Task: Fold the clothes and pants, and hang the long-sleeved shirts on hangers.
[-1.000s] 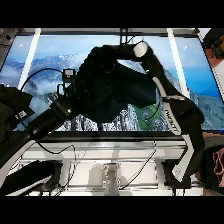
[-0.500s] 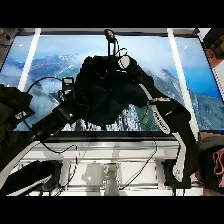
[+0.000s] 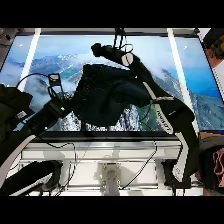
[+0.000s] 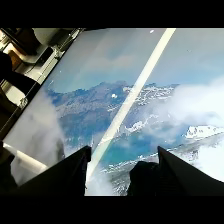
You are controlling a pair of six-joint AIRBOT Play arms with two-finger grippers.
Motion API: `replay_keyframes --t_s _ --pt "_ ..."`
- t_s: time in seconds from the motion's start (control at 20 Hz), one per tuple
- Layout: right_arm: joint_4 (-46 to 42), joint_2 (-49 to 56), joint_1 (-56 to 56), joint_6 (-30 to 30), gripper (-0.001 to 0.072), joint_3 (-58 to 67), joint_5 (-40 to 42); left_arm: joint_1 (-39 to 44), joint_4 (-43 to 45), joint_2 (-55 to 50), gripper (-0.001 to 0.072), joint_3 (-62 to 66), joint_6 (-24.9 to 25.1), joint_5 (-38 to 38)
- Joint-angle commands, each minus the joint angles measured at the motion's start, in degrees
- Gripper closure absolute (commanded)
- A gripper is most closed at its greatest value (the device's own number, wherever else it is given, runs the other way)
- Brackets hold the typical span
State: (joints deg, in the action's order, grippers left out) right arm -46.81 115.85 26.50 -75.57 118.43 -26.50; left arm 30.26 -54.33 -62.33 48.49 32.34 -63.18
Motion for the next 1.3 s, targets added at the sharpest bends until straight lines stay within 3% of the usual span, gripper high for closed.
replay_keyframes --t_s 0.0,0.05,0.1,0.25,0.35,0.4,0.5,0.55,0.6,0.8,0.9,0.95,1.0,1.05,1.1,1.2,1.25 --pt "-0.07 -4.52 -3.54 0.02 0.046 0.02 -12.11 -6.21 0.33 -0.04 0.0482 -0.02 0.24 0.61" --pt "-0.33 -6.43 -5.2 0.07 0.0643 0.0 -15.89 -7.41 0.35 -0.04 0.0665 -0.02 0.26 1.18" --pt "-0.96 -8.13 -6.97 0.24 0.0693 0.0 -19.37 -8.55 0.35 -0.04 0.0678 -0.02 0.66 2.29" --pt "-3.41 -12.37 -13.42 2.54 0.0696 -0.09 -30.75 -12.37 -3.08 0.07 0.0681 0.28 10.84 8.2" --pt "-0.57 -13.55 -18.86 2.84 0.0697 -2.34 -37.97 -17.75 -16.06 0.48 0.0682 0.28 19.61 13.68" --pt "3.85 -13.7 -21.81 3.37 0.0698 -4.76 -41.44 -21.57 -25.59 0.52 0.0682 0.28 25.83 16.41" --pt "17.22 -13.7 -26.71 9.01 0.0698 -10.62 -48.76 -29.14 -48.02 0.5 0.0681 0.28 45.83 18.29" --pt "22.97 -13.73 -28.65 11.58 0.0697 -13.92 -52.7 -31.91 -56.19 0.46 0.0681 0.26 55.01 16.72" --pt "26.71 -13.7 -29.99 13.16 0.0697 -17.0 -56.19 -33.92 -60.33 0.37 0.0681 0.26 60.96 14.01" --pt "34.62 -14.19 -31.98 16.85 0.0696 -30.84 -63.67 -37.4 -60.19 -2.25 0.0679 0.13 70.47 0.04" --pt "35.08 -14.23 -31.71 16.68 0.0693 -35.1 -63.89 -37.48 -60.33 -5.05 0.0669 0.13 70.79 -0.57" --pt "34.4 -14.16 -31.54 16.44 0.0693 -35.63 -63.93 -37.42 -60.92 -6.51 0.0598 0.13 70.75 0.5" --pt "34.29 -14.16 -31.45 15.98 0.0688 -35.63 -63.93 -37.42 -62.12 -8.15 0.0411 0.15 70.6 1.29" --pt "34.95 -14.19 -31.47 14.84 0.0661 -35.6 -63.87 -37.4 -63.3 -9.62 0.0225 0.15 70.55 1.53" --pt "35.15 -14.19 -31.45 13.6 0.0566 -35.34 -63.93 -37.33 -63.98 -11.04 0.0209 0.15 70.58 1.66" --pt "35.17 -14.19 -31.45 13.27 0.0295 -34.56 -63.69 -37.24 -67.23 -13.14 0.0209 0.15 70.66 1.92" --pt "35.17 -14.19 -31.45 13.27 0.0256 -34.12 -63.47 -37.22 -69.46 -13.84 0.0209 0.15 71.91 2.89"
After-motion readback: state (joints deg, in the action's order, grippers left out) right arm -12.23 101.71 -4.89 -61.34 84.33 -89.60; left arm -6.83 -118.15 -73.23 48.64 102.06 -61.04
